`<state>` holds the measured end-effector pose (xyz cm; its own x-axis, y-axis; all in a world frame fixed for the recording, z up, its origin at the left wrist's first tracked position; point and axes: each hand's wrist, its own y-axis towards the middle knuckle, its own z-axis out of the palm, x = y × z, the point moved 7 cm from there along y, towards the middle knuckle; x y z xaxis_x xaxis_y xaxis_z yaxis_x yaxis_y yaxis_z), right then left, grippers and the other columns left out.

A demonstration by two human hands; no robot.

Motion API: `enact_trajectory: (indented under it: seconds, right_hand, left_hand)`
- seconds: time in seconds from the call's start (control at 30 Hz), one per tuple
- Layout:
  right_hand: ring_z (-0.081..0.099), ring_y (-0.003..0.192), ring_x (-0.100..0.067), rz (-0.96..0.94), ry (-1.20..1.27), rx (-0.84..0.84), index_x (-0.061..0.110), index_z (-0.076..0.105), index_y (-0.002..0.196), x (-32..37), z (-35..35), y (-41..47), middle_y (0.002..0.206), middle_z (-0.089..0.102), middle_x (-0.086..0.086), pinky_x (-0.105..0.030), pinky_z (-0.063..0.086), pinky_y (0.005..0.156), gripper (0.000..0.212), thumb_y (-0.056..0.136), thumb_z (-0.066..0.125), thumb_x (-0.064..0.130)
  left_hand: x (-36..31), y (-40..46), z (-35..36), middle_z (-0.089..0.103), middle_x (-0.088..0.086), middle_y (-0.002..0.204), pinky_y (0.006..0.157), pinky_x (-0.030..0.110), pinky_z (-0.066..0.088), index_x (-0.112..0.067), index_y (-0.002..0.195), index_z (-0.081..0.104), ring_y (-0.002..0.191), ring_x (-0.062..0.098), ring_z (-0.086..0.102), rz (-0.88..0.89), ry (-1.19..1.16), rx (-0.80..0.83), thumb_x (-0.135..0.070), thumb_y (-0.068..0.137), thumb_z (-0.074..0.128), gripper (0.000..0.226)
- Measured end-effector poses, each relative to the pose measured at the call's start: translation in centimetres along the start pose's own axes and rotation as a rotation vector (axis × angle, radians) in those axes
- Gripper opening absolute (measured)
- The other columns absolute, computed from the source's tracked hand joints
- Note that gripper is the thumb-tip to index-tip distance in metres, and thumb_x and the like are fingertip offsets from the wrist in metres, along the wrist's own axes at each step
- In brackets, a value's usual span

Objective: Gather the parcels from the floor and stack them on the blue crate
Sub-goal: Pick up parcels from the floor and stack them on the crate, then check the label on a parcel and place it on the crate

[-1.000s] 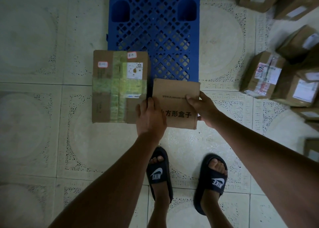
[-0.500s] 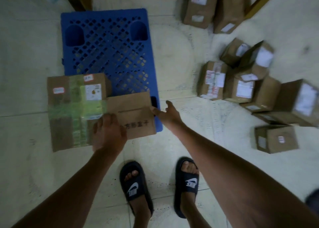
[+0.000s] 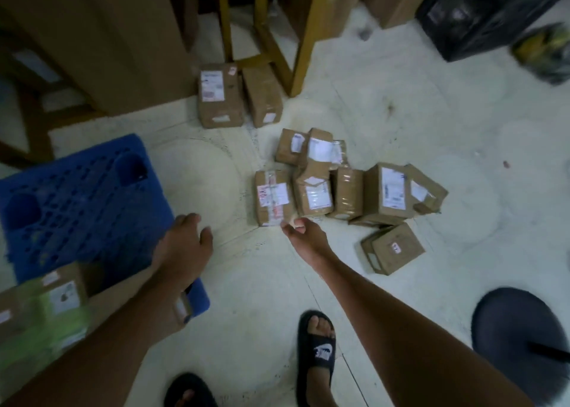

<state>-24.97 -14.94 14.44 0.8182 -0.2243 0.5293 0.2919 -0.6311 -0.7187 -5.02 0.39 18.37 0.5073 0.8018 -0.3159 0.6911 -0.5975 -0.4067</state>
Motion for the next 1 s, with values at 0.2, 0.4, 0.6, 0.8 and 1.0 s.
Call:
enact_trajectory:
  seconds: [0.2, 0.4, 0.6, 0.8, 1.0]
  right_hand:
    - [0.057, 0.120, -0.026, 0.063, 0.065, -0.122, 0.011, 0.057, 0.127, -4.4, -11.7, 2.5, 0.127, 0.064, -0.010, -0.024, 0.039, 0.087, 0.050, 0.091, 0.061, 0.045]
    - [0.060, 0.106, -0.029, 0.090, 0.130, -0.200, 0.008, 0.058, 0.120, -9.3, -20.2, 5.5, 0.119, 0.064, -0.012, -0.033, 0.048, 0.088, 0.038, 0.092, 0.059, 0.035]
    - [0.056, 0.119, -0.031, 0.162, 0.173, -0.269, 0.010, 0.043, 0.141, -15.3, -24.8, 9.5, 0.135, 0.057, -0.012, -0.034, 0.044, 0.090, 0.058, 0.093, 0.058, 0.040]
    - [0.051, 0.126, -0.031, 0.180, 0.238, -0.345, 0.008, 0.034, 0.145, -20.1, -26.9, 15.3, 0.141, 0.049, -0.014, -0.034, 0.044, 0.093, 0.067, 0.092, 0.060, 0.040]
    - [0.040, 0.138, -0.034, 0.162, 0.267, -0.330, 0.009, 0.024, 0.152, -23.0, -27.4, 20.3, 0.153, 0.038, -0.016, -0.048, 0.037, 0.111, 0.078, 0.091, 0.061, 0.041]
  left_hand:
    - [-14.6, 1.8, 2.1, 0.062, 0.019, 0.114, 0.082, 0.039, 0.049, -0.005, 0.115, 0.060, 0.100, 0.037, 0.060, 0.140, -0.058, -0.005, -0.025, 0.095, 0.048, 0.031]
    - [-24.1, 2.9, 6.7, 0.068, 0.016, 0.108, 0.082, 0.039, 0.051, -0.007, 0.108, 0.062, 0.097, 0.036, 0.062, 0.194, -0.115, 0.047, -0.025, 0.094, 0.048, 0.027]
    - [-29.9, 3.9, 14.9, 0.065, 0.015, 0.121, 0.090, 0.040, 0.050, -0.009, 0.126, 0.056, 0.109, 0.033, 0.061, 0.205, -0.155, 0.161, -0.031, 0.096, 0.045, 0.039]
    - [-34.4, 5.8, 22.7, 0.067, 0.015, 0.105, 0.081, 0.040, 0.052, -0.007, 0.107, 0.057, 0.094, 0.031, 0.061, 0.221, -0.155, 0.228, -0.026, 0.097, 0.043, 0.026]
    - [-37.2, 8.5, 29.2, 0.063, 0.011, 0.109, 0.072, 0.030, 0.041, -0.007, 0.113, 0.055, 0.093, 0.026, 0.057, 0.188, -0.264, 0.274, -0.030, 0.098, 0.045, 0.029]
